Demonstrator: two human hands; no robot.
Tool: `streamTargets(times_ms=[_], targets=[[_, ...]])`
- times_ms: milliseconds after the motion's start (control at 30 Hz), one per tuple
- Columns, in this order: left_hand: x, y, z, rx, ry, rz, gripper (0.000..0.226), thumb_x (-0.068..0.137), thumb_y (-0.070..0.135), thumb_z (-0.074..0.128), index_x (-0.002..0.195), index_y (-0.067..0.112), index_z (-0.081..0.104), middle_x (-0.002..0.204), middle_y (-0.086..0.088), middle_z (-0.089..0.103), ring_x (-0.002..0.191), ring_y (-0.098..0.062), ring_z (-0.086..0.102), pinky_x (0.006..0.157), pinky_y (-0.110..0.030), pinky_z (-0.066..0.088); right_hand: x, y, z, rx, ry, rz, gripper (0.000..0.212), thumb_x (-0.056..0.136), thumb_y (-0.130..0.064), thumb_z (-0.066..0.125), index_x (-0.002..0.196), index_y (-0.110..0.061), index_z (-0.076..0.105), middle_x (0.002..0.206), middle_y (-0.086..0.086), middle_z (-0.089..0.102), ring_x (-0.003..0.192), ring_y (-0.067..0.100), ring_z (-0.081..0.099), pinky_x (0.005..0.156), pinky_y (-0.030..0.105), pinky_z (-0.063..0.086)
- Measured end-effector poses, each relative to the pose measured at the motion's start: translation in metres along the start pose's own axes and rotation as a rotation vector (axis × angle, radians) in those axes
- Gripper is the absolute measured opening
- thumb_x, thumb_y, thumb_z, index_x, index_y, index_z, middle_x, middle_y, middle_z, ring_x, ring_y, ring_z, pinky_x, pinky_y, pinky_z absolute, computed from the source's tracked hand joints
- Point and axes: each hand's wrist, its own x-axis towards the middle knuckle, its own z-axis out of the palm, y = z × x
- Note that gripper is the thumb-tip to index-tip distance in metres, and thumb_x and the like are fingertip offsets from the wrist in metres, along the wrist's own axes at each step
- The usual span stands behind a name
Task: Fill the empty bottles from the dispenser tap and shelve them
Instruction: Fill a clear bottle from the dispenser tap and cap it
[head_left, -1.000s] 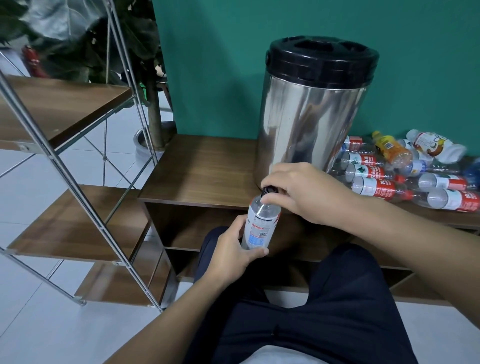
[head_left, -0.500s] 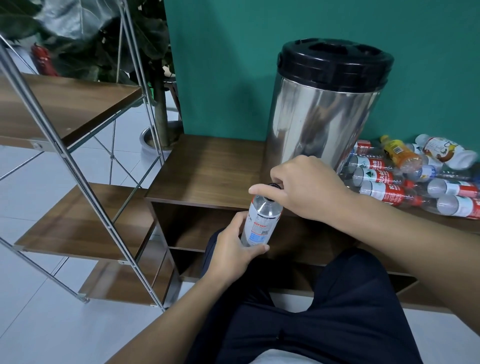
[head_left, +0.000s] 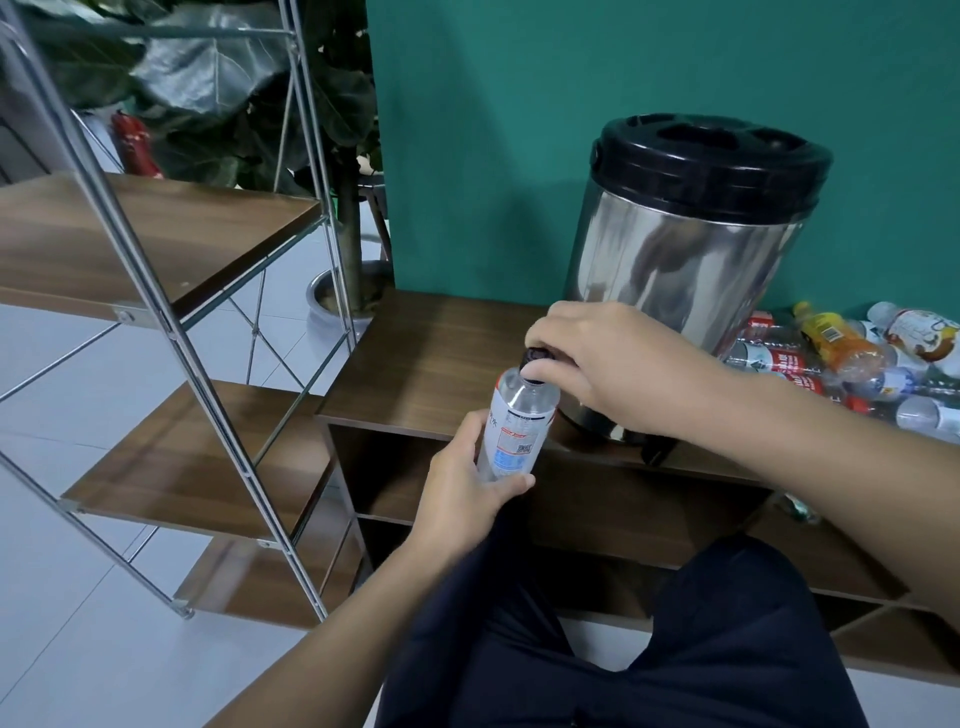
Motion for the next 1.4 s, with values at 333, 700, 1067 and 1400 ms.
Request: streamTargets(times_ms=[333, 700, 1067, 1400], targets=[[0.045, -0.008, -0.029, 0.067, 0.083, 0.021, 0.067, 0.082, 0.027, 0.098, 0.135, 0.04, 0.061, 0.127, 0.022, 0.077, 0.117, 0.0, 0.073, 0.102, -0.043, 0.064, 0.048, 0.015, 0.001, 0.141, -0.06, -0.091, 0.052, 0.106, -0.047, 0.068, 0.155, -0.033, 0.057, 0.135, -0.017, 0.056, 0.088, -0.009, 0.053, 0.082, 0.014, 0.04], [0.078, -0.021, -0.029, 0.055, 0.111, -0.032, 0.069, 0.084, 0.032, 0.099, 0.139, 0.039, 0.057, 0.133, 0.021, 0.073, 0.12, 0.001, 0.071, 0.099, -0.034, 0.066, 0.118, 0.011, 0.018, -0.087, -0.038, 0.086, 0.058, 0.108, -0.064, 0.051, 0.089, -0.012, 0.068, 0.089, 0.004, 0.064, 0.084, 0.029, 0.063, 0.079, 0.051, 0.056], [0.111, -0.03, -0.041, 0.081, 0.082, -0.06, 0.076, 0.086, 0.031, 0.098, 0.146, 0.038, 0.053, 0.14, 0.02, 0.069, 0.116, 0.008, 0.066, 0.095, -0.024, 0.062, 0.14, 0.032, 0.019, 0.067, -0.07, -0.112, 0.022, 0.111, -0.019, 0.062, 0.129, -0.023, 0.073, 0.124, -0.002, 0.063, 0.108, 0.023, 0.061, 0.097, 0.044, 0.052], [0.133, -0.037, -0.052, 0.057, 0.051, -0.068, 0.074, 0.088, 0.027, 0.097, 0.146, 0.04, 0.054, 0.143, 0.018, 0.07, 0.125, -0.004, 0.069, 0.104, -0.035, 0.065, 0.165, 0.024, 0.023, 0.018, -0.007, 0.049, 0.044, 0.106, -0.056, 0.064, 0.099, -0.014, 0.076, 0.088, 0.0, 0.068, 0.082, 0.024, 0.065, 0.077, 0.047, 0.06]])
